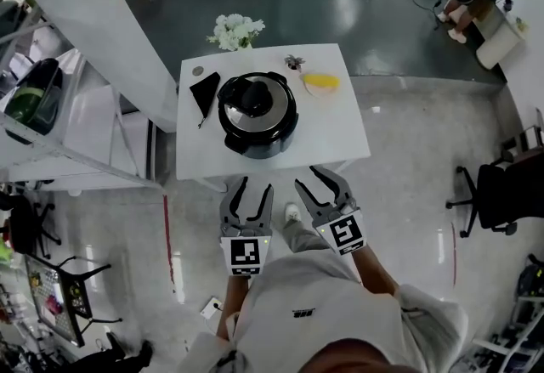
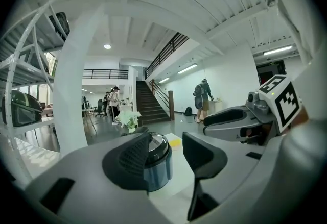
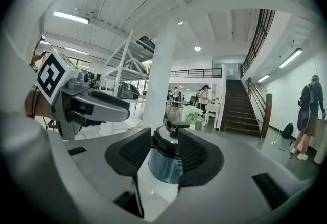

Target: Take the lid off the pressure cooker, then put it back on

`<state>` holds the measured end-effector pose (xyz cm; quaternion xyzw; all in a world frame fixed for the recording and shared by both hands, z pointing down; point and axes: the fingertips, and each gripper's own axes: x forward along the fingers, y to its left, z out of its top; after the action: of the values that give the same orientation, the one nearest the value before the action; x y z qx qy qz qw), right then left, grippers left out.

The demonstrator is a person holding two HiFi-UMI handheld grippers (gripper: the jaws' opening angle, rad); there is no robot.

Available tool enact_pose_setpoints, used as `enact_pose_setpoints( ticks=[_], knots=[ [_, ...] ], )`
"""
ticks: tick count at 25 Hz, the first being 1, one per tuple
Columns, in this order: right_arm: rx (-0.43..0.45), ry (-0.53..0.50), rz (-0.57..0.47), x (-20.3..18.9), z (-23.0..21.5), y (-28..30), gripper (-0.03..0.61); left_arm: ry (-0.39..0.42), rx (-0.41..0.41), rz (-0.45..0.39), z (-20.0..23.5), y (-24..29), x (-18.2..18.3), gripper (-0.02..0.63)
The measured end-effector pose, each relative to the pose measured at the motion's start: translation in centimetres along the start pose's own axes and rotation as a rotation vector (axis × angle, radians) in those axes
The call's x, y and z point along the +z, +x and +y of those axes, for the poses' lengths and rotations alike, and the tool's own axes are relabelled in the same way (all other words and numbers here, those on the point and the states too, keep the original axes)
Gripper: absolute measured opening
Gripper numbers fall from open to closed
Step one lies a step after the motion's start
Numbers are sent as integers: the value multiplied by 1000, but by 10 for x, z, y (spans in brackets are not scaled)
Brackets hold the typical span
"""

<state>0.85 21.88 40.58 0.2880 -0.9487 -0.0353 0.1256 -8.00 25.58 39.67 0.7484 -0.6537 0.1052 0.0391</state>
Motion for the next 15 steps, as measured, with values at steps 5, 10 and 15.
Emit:
enact_pose_setpoints(
  ticks=[5, 10, 15],
  knots=[
    [27, 33, 25, 4, -36, 29, 165, 9, 25, 13, 9, 42, 10, 222],
    [58, 24, 9, 4, -67, 55, 165, 11, 48, 34, 17, 79, 16, 222],
    [84, 4, -20, -3, -95, 77, 166, 14, 64, 49, 23, 114, 20, 222]
  ],
)
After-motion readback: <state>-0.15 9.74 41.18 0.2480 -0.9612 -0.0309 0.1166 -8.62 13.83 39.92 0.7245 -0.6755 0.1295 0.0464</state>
